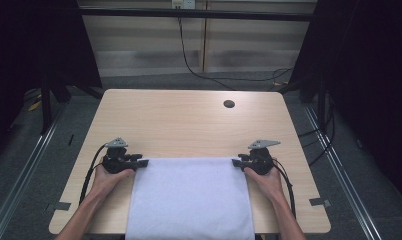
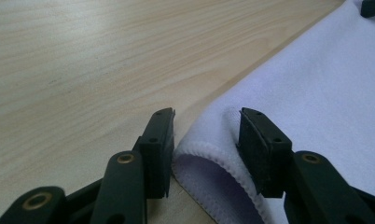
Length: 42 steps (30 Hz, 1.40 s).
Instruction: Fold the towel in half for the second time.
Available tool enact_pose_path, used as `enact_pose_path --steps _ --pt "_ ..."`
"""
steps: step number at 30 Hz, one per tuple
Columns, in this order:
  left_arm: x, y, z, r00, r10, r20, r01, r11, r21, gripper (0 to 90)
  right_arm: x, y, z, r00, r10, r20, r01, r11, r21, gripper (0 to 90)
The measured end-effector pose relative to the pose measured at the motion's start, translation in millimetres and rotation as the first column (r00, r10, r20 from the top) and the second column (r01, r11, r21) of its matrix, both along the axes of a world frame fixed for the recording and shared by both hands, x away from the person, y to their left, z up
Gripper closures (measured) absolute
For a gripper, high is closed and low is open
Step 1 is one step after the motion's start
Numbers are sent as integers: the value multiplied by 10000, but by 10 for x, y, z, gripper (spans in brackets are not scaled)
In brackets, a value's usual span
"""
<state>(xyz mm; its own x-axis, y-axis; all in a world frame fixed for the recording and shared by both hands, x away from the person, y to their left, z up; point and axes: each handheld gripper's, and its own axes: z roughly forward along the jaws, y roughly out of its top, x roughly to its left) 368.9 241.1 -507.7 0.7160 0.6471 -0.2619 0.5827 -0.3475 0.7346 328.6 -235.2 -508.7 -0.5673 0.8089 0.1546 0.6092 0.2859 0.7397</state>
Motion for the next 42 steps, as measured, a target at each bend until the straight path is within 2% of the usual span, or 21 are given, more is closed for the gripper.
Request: enact_pose_path --steps 2,5,9,11,17,20,22,23,26,29,33,37,42 --pt "-44 3 -6 9999 108 -29 -108 9999 -84 567 -16 15 -2 10000 39 6 -39 10000 36 682" --pt "-131 11 -3 9999 -132 68 131 9999 41 621 -38 44 -2 9999 115 -16 -115 9999 24 760" --pt "-184 18 -2 9990 -446 24 445 9989 113 799 -48 58 -8 9996 250 -114 -247 9994 247 818" --pt "-191 5 12 9989 -471 -36 472 9988 122 830 -56 67 1 9993 309 -194 -304 9992 250 829" --pt "-177 76 74 9992 -393 -44 391 9982 -463 829 -71 21 57 9994 329 -134 -320 9973 656 838" --pt "-195 90 148 9992 -379 154 389 9967 -707 829 -93 6 137 9993 348 96 -356 9947 966 838" --pt "-191 112 200 9994 -244 253 271 9936 -1097 829 -103 -28 211 9988 309 372 -352 9921 1205 839" --pt "-180 122 237 9993 -241 284 270 9938 -1083 829 -107 -42 238 9987 288 428 -341 9911 1287 840" --pt "-144 125 348 9982 -179 574 258 9898 -1402 829 -108 -95 331 9983 157 560 -235 9896 1417 841" --pt "-91 84 421 9968 -135 793 246 9898 -1404 830 -76 -101 432 9964 169 832 -290 9888 1465 841" --pt "-22 43 483 9961 -54 883 181 9895 -1433 831 -20 -97 514 9954 129 947 -262 9898 1403 840" --pt "54 53 566 9949 113 999 46 9875 -1578 831 35 -130 612 9935 31 1139 -216 9867 1614 841" --pt "142 58 693 9927 143 1196 38 9886 -1505 832 114 -166 791 9895 40 1443 -296 9841 1752 843"
